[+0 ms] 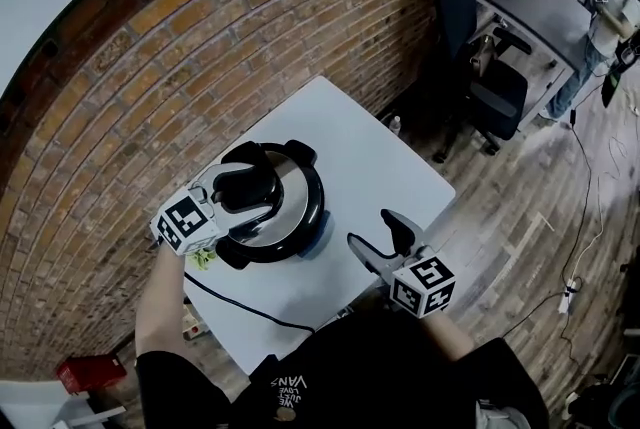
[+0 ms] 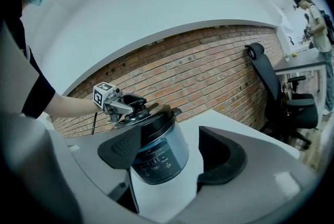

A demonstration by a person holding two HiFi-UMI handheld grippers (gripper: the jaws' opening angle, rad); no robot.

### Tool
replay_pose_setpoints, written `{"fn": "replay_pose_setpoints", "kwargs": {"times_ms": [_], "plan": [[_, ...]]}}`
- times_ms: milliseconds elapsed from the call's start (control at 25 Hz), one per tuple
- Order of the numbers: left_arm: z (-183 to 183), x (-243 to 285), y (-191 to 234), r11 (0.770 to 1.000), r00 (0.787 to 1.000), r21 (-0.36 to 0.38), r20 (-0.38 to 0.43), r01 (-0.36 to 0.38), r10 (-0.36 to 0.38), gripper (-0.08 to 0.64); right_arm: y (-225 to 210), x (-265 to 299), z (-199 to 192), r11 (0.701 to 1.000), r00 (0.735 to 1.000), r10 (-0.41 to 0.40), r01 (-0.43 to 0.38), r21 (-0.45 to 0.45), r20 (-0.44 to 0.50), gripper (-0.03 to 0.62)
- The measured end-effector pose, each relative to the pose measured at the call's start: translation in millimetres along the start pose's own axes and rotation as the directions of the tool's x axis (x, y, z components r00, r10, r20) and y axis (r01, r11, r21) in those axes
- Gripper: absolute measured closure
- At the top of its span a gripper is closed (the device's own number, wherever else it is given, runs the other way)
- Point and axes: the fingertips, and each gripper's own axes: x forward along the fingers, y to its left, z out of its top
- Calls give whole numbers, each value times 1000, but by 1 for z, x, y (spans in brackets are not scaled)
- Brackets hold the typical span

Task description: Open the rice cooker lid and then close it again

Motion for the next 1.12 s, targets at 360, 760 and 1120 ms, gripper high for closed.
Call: {"fn": "replay_pose_setpoints", "kwargs": {"times_ms": [360, 760, 1120], "plan": [[2, 0, -1, 1000, 999, 15, 23, 23, -23, 264, -5, 0, 4, 1000, 1000, -20, 20, -2, 3, 255], [14, -7, 7, 997, 997, -33, 20, -68, 69, 278, -5, 4, 11, 1000, 1000, 17, -17, -8, 3, 255], [46, -57, 30, 939, 940, -210, 149, -273, 307, 279, -10, 13, 20, 995, 995, 100, -100, -1, 1, 255]]}}
